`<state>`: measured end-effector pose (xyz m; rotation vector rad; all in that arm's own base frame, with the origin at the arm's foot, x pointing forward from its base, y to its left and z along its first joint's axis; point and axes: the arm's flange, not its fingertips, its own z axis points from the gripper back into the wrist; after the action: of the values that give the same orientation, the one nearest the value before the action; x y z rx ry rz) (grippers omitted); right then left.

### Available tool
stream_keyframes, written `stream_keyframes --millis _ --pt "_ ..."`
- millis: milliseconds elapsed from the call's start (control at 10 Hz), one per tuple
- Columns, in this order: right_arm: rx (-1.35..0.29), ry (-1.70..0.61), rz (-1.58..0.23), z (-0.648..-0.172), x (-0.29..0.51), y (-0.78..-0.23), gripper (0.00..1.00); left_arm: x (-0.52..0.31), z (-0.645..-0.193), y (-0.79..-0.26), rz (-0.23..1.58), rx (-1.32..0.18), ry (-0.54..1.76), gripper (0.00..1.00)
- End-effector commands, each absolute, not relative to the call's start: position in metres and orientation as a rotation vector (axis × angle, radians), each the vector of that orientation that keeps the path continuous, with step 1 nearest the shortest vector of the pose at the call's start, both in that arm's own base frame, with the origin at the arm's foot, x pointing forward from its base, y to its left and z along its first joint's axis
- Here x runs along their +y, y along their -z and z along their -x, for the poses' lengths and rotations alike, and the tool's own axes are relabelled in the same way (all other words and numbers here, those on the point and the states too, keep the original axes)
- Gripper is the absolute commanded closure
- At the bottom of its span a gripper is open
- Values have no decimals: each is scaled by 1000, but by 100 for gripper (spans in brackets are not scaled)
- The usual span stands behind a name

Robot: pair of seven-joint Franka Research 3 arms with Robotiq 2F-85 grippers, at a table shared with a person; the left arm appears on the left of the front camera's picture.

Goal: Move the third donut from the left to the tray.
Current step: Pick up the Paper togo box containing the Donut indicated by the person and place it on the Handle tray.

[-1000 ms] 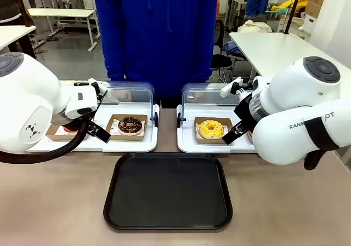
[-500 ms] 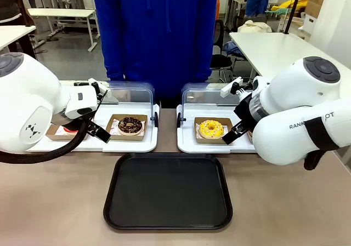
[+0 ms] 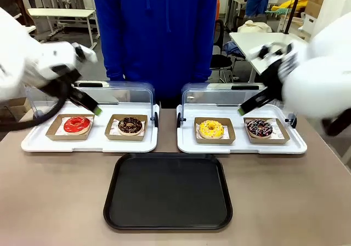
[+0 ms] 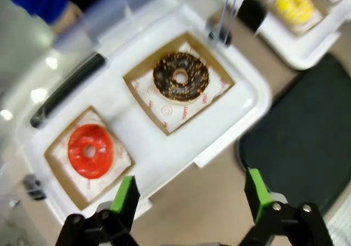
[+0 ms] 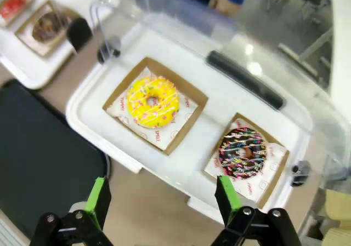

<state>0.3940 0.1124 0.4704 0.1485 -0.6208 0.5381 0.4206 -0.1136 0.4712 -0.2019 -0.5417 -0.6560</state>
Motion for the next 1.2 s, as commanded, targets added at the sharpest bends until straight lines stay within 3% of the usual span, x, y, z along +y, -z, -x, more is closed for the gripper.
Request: stream_keyframes --millis 0,200,500,800,1100 --pt "-644 -563 -270 -380 41 -507 0 -45 -439 -510 353 -506 747 0" --pt "-719 -592 -370 -361 -30 -521 0 30 -443 -527 525 -543 863 0" --pt "-890 -684 -480 -329 -119 -517 0 139 -435 -513 674 -735 943 0" --pt "-997 -684 -536 -306 -167 -498 0 208 -410 -494 638 -912 982 0" --pt "-1028 -657 -561 -302 -187 -488 0 196 -374 -485 556 -1011 1009 0"
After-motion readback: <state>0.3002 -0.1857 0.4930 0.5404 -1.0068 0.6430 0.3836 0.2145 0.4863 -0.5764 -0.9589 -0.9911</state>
